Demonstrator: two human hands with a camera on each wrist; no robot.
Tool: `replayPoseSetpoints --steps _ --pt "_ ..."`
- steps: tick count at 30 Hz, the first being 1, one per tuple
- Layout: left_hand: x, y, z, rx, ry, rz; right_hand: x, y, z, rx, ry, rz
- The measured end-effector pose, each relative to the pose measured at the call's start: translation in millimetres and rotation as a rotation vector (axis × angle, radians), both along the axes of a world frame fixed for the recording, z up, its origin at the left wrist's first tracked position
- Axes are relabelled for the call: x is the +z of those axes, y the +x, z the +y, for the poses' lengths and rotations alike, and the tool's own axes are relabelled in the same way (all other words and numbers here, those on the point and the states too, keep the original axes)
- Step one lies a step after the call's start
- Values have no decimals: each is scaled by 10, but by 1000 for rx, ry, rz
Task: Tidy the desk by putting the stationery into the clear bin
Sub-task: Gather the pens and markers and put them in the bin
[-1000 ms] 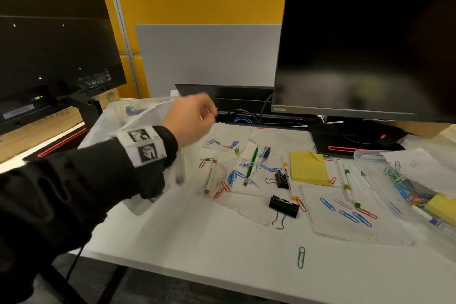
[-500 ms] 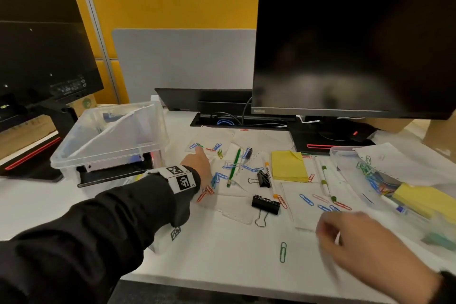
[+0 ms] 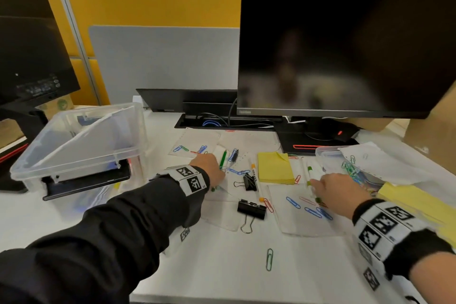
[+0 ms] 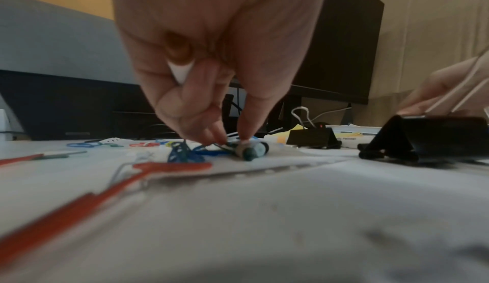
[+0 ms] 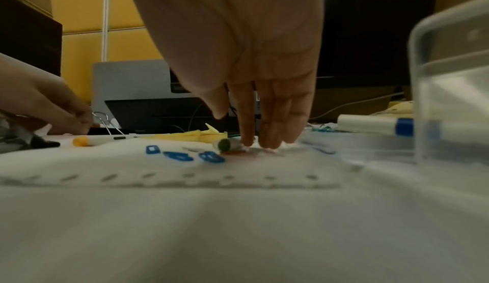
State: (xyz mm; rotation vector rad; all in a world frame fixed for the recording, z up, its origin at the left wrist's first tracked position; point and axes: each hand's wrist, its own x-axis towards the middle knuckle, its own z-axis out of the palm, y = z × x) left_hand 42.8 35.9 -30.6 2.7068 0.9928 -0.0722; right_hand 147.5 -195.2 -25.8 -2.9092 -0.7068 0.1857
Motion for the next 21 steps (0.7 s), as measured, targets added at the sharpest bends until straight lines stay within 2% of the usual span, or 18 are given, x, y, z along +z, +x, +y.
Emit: replayPoseSetpoints --steps 4,10,16,18,21 --pt "-9 35 26 40 5 48 -16 -39 165 13 25 51" --pt "-6 67 80 66 20 88 -34 -3 291 -60 103 104" --pt "33 79 83 44 42 111 -61 11 265 -29 71 133" --pt "42 89 83 71 24 55 -83 34 266 -43 75 106" --pt "57 100 61 171 -43 -121 -117 86 278 -102 99 61"
